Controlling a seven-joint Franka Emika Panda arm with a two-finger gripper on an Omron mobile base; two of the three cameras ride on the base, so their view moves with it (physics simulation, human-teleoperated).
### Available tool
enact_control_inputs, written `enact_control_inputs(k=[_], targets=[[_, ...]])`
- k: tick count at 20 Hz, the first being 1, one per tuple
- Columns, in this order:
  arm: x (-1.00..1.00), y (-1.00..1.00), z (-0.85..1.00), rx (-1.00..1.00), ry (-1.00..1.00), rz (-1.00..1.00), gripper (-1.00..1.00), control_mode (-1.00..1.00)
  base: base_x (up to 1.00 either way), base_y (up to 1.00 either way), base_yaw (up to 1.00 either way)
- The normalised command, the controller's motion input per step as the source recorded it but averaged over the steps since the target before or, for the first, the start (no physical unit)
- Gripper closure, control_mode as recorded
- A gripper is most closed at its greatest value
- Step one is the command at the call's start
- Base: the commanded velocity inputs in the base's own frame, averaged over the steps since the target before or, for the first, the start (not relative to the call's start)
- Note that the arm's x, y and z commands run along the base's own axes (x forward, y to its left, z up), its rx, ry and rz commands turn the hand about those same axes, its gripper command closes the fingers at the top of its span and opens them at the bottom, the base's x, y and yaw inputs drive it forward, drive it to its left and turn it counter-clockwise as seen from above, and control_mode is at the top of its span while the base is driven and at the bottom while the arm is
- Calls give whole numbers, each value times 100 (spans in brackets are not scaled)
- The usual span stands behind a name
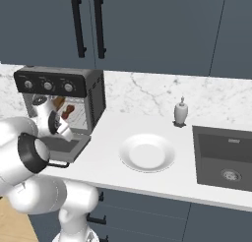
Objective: Pick up the kebab skewer and baguette bread, and place them inside the toaster oven. Close the toaster oven door and start by setting the timer.
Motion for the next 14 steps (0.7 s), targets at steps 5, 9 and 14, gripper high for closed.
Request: enact_control_inputs(k=[5,9,14], targets=[[39,0,0,0,0,-13,-100,-100,0,0,0],[43,0,0,0,0,-15,-100,-100,0,0,0],[17,0,0,0,0,-16,-100,-100,0,0,0]])
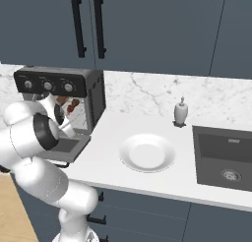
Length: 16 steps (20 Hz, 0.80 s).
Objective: Pick up the kebab skewer and baguette bread, and place them inside the toaster oven. Close the toaster oven door and start by setting the timer.
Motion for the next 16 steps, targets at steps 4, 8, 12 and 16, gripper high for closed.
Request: enact_control_inputs(k=[4,8,12,16], targets=[[7,0,0,0,0,-15,-100,-100,0,0,0],[14,0,0,0,0,-13,-100,-100,0,0,0],[-40,0,3,2,0,-2,-100,-100,0,0,0],[-76,0,15,4,0,0,-100,-100,0,0,0]])
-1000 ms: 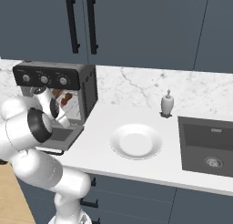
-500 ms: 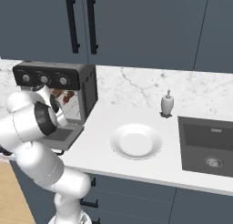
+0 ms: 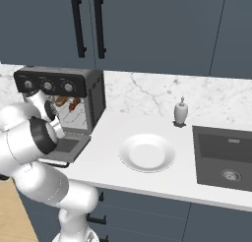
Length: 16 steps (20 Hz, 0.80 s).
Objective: Pick up the kebab skewer and baguette bread, and place them inside the toaster oven. Close the toaster oven door and start by setting the timer.
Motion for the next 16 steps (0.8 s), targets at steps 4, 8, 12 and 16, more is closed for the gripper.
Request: enact_control_inputs(k=[4,8,12,16], targets=[[-99,0,24,3,3,5,-100,-100,0,0,0],[-100,0,11,0,8,19,-100,-100,0,0,0],[-100,0,0,0,10,37,-100,-100,0,0,0],[-75,-1,0,1,13,39,-100,-100,0,0,0]])
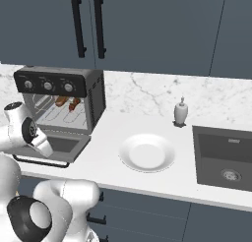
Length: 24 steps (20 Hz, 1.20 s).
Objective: Pick up the kebab skewer and baguette bread, and place them inside the toaster oven. Close the toaster oven door and start by setting the timer.
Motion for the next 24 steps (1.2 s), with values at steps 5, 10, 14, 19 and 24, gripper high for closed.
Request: enact_control_inputs(k=[5,10,14,19,24], targets=[[-50,-2,-11,1,15,37,-100,-100,0,0,0],[-8,0,-30,0,5,34,-100,-100,0,0,0],[3,4,-35,0,0,21,-100,-100,0,0,0],[36,17,-14,0,-4,11,-100,-100,0,0,0],[52,12,-20,0,-3,6,-100,-100,0,0,0]])
